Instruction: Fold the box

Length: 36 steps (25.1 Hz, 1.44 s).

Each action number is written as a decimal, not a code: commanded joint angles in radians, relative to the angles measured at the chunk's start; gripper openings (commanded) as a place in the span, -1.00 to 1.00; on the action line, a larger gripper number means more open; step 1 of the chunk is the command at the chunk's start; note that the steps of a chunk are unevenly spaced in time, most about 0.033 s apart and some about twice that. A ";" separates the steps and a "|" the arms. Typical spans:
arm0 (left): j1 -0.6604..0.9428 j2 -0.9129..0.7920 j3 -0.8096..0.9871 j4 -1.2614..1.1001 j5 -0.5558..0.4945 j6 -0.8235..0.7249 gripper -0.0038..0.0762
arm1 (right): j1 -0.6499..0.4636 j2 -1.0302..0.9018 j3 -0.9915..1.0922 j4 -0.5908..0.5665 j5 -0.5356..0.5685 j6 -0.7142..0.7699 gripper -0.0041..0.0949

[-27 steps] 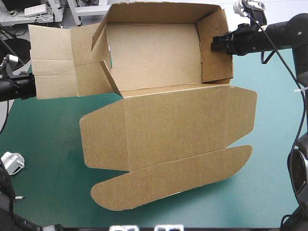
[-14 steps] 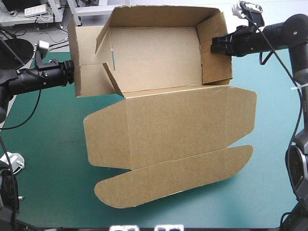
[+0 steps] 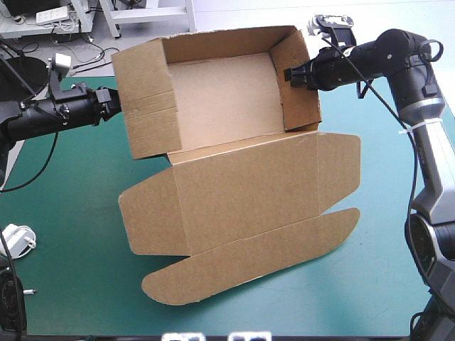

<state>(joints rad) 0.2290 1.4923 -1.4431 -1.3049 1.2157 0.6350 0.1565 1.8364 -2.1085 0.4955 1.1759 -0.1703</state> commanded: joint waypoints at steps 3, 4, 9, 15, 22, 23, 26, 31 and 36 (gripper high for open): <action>-0.073 -0.046 -0.031 -0.087 0.076 -0.006 -0.90 | 0.005 -0.032 -0.030 0.044 -0.084 0.044 -0.95; -0.084 -0.046 -0.031 -0.087 0.076 -0.004 -0.90 | 0.005 -0.028 -0.030 0.044 -0.087 0.047 -0.95; -0.121 -0.046 -0.031 -0.087 0.076 -0.004 -0.90 | 0.005 -0.014 -0.030 0.044 -0.103 0.057 -0.95; -0.129 -0.046 -0.031 -0.087 0.076 -0.004 -0.90 | 0.005 0.002 -0.030 0.042 -0.122 0.061 -0.95; -0.129 -0.046 -0.031 -0.063 0.074 -0.004 -0.90 | 0.005 0.006 -0.030 0.026 -0.154 0.069 -0.95; -0.129 -0.046 -0.031 -0.052 0.074 -0.004 -0.90 | 0.005 0.006 -0.030 0.026 -0.154 0.069 -0.95; -0.129 -0.046 -0.031 -0.007 0.065 -0.004 -0.85 | 0.005 0.006 -0.030 0.028 -0.154 0.071 -0.95; -0.129 -0.046 -0.031 -0.009 0.074 -0.004 -0.32 | 0.005 0.006 -0.030 0.019 -0.154 0.071 -0.95; -0.129 -0.058 -0.031 -0.009 0.074 -0.004 -0.16 | 0.005 0.006 -0.030 -0.008 -0.147 0.075 -0.95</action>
<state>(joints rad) 0.1107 1.4847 -1.4431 -1.2396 1.2168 0.6333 0.1613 1.8991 -2.1085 0.4432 1.0875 -0.1118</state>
